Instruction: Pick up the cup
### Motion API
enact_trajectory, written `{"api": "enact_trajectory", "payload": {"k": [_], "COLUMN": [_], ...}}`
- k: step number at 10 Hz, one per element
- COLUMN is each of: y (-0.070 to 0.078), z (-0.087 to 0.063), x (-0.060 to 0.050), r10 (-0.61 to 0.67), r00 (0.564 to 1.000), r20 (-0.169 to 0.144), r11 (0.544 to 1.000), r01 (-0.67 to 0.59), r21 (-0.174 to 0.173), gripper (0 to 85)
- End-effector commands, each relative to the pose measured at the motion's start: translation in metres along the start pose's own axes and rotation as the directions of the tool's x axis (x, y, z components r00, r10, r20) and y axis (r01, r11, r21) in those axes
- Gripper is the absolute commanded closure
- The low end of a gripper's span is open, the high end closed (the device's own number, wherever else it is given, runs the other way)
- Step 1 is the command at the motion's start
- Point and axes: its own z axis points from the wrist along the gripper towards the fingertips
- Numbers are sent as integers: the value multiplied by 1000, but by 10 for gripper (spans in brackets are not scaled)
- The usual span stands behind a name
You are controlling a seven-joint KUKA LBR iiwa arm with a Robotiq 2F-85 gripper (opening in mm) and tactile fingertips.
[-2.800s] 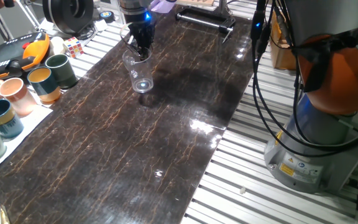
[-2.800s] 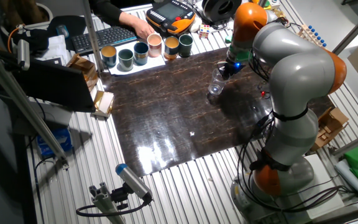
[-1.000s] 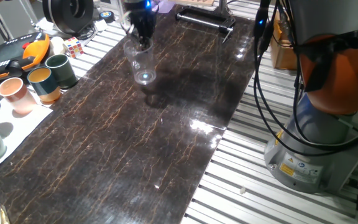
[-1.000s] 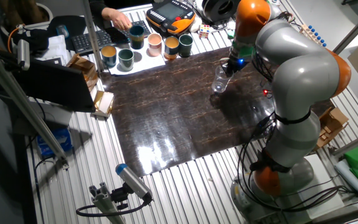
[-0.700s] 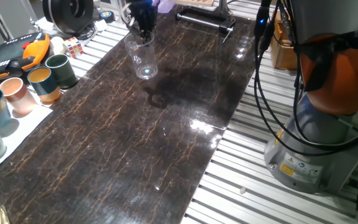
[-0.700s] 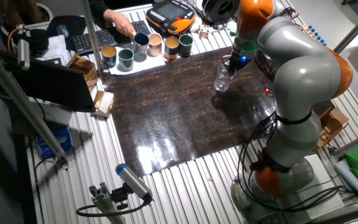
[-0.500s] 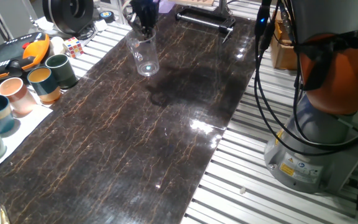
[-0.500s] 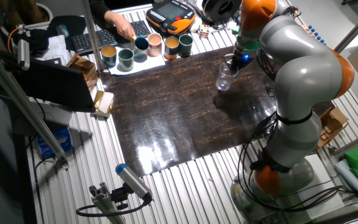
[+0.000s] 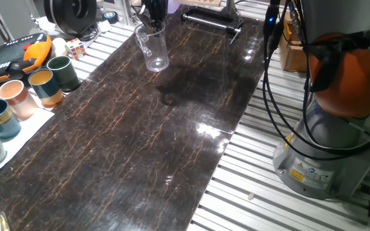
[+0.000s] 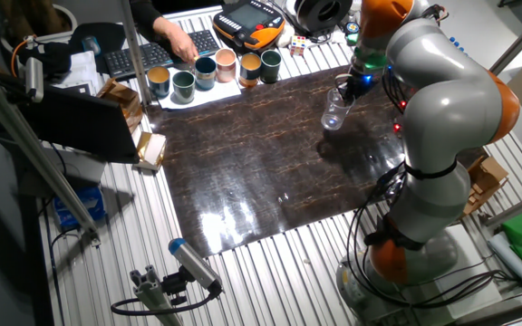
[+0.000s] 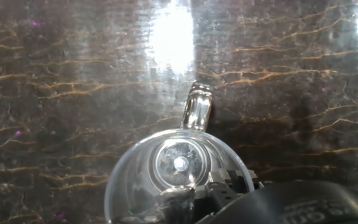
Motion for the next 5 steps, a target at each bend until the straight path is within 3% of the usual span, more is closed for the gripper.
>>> {"api": "enact_trajectory", "payload": {"k": [1,5], "y": [-3,-8], "z": [-2,-4], "x": [0,1], "r10": [7,43], "r00": [1000,999], "r20": [-3,3], "r11": [1000,999], "r01": [-7,-43], "r21": [-5,-13], "gripper": [843,843]}}
